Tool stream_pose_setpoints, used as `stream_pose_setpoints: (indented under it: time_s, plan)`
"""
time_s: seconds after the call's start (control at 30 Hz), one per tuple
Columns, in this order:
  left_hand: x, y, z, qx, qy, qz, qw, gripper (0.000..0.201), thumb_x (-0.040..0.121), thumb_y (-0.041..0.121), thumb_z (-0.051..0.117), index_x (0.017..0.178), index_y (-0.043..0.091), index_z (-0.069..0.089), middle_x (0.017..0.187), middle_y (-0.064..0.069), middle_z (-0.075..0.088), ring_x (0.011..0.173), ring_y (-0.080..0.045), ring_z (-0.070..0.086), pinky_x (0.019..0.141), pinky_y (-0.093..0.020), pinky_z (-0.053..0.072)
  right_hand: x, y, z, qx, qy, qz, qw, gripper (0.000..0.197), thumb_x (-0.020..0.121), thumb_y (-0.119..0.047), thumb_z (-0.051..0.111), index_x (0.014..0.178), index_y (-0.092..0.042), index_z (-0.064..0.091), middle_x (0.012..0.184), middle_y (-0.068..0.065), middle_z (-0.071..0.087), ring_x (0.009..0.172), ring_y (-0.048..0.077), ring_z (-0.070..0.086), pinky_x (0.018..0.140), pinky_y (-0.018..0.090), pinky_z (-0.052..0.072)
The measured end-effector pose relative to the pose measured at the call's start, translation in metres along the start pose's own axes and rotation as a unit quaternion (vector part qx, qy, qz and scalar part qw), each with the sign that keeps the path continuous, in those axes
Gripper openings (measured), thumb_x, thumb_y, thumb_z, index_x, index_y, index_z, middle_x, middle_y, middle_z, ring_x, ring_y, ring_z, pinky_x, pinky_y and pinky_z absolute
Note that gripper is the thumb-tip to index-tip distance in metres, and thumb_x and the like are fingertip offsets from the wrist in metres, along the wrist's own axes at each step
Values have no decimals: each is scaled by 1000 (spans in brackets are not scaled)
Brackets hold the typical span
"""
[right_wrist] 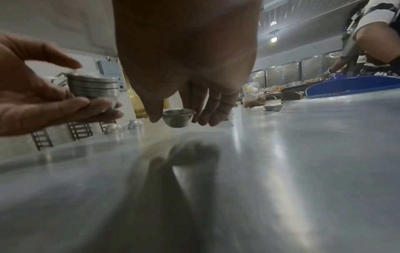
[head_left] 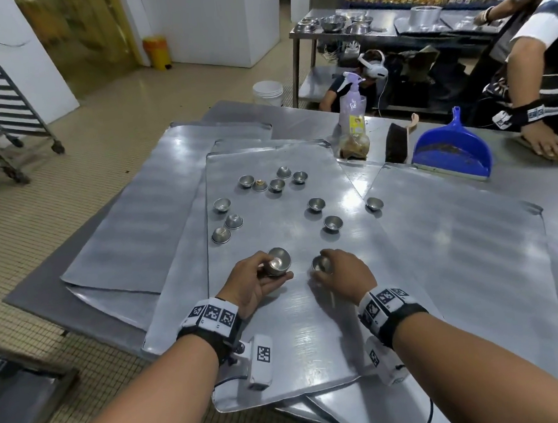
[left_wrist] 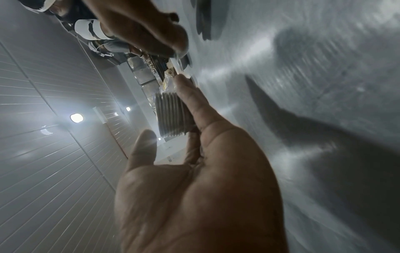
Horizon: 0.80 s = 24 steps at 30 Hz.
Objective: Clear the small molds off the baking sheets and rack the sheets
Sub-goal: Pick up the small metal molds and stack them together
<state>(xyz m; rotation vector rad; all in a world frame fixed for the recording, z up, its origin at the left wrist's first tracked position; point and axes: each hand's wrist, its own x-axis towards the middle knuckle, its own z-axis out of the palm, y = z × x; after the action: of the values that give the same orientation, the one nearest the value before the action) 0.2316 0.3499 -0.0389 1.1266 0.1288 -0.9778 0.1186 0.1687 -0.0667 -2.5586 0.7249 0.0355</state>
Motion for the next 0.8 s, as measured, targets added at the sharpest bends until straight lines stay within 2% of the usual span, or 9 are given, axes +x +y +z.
stream_pose_setpoints:
  time_s: [0.03, 0.1, 0.23, 0.3, 0.37, 0.43, 0.6, 0.73, 0.8]
  plan:
    - [0, -1, 0, -3, 2, -1, 1000, 29, 93, 12, 56, 112, -11, 57, 111, -32, 66, 94, -46, 71, 83, -40, 61, -1, -4, -3, 18, 23, -15, 999, 47, 91, -46, 62, 129, -19, 58, 125, 5, 65, 111, 24, 60, 89, 35, 49]
    - [1, -2, -1, -4, 12, -3, 1000, 30, 93, 17, 57, 111, -7, 59, 109, -30, 67, 98, -48, 70, 88, -43, 58, -3, -16, -8, 74, 71, -45, 994, 51, 90, -48, 66, 130, -19, 59, 124, 3, 66, 110, 22, 61, 90, 36, 50]
    - [3, 1, -4, -28, 28, -3, 999, 33, 93, 24, 55, 114, -2, 53, 116, -35, 66, 97, -51, 69, 82, -43, 61, -2, -47, -13, 140, 127, -120, 975, 60, 88, -56, 65, 137, -23, 55, 127, -4, 65, 115, 14, 59, 95, 34, 49]
    - [3, 4, -7, -42, 28, 1, 999, 30, 94, 25, 53, 110, -1, 54, 108, -33, 69, 89, -45, 72, 78, -43, 63, 1, -58, -9, 123, 110, -144, 976, 59, 87, -59, 63, 138, -29, 54, 127, -5, 65, 116, 12, 58, 94, 33, 49]
    - [1, 7, -8, -43, 21, 8, 999, 28, 95, 27, 51, 106, 2, 55, 94, -25, 70, 77, -32, 71, 73, -41, 63, 4, -64, -1, 94, 71, -158, 980, 57, 86, -60, 62, 137, -36, 52, 125, -6, 66, 115, 13, 58, 91, 31, 48]
    - [-1, 10, -12, -31, 21, 11, 999, 28, 95, 28, 50, 105, 3, 57, 90, -21, 69, 73, -27, 70, 71, -39, 62, 6, -70, 6, 97, 52, -161, 981, 55, 86, -59, 63, 136, -37, 53, 123, -7, 67, 110, 14, 60, 87, 29, 48]
    - [-3, 16, -30, -12, 30, 21, 999, 22, 94, 18, 52, 100, -1, 62, 88, -20, 69, 67, -23, 70, 70, -37, 61, 13, -82, 17, 113, 35, -168, 979, 55, 84, -59, 66, 133, -36, 55, 116, -9, 70, 102, 14, 64, 83, 29, 49]
    - [-6, 23, -47, 9, 40, 35, 999, 21, 93, 8, 52, 98, -8, 63, 77, -19, 67, 57, -20, 67, 64, -33, 59, 20, -98, 23, 114, 5, -177, 978, 59, 84, -63, 65, 136, -38, 55, 118, -9, 71, 103, 13, 63, 83, 27, 46]
    - [-7, 28, -57, -4, 48, 36, 998, 23, 93, 10, 52, 99, -10, 64, 84, -22, 69, 66, -24, 70, 69, -35, 61, 23, -107, 26, 131, -9, -173, 976, 59, 87, -66, 59, 138, -37, 54, 121, -7, 70, 106, 13, 63, 86, 27, 47]
